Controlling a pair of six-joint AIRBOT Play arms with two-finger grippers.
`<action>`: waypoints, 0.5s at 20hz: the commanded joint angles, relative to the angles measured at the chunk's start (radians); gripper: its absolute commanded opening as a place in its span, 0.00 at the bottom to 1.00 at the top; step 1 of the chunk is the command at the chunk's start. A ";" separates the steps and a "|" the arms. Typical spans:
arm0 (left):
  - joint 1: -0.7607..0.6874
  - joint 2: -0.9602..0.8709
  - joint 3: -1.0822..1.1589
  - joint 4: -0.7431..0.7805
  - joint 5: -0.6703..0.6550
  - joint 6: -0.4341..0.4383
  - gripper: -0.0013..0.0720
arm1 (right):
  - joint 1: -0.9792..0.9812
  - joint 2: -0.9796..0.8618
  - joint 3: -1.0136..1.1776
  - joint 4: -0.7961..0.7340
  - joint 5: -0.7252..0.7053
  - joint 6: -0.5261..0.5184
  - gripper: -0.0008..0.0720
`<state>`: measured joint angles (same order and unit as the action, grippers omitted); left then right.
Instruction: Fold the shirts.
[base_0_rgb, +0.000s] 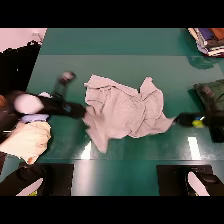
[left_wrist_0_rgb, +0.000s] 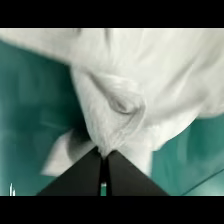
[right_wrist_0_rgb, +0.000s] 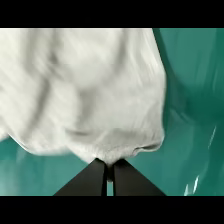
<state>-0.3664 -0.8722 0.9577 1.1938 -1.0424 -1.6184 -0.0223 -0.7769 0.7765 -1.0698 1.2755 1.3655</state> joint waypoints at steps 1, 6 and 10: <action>0.141 0.159 0.261 -0.001 -0.075 0.002 0.04 | 0.000 0.055 0.333 -0.003 0.007 0.007 0.03; 0.185 0.208 0.762 0.019 -0.072 0.002 0.04 | 0.000 0.055 0.806 -0.098 -0.004 0.012 0.03; 0.185 0.207 1.017 0.018 -0.056 -0.005 0.04 | 0.000 0.055 1.057 -0.275 0.065 0.053 0.03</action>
<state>-0.1909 -0.6731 1.7897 1.2060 -1.1072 -1.6180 -0.0223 -0.7235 1.6520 -1.2190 1.3048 1.3968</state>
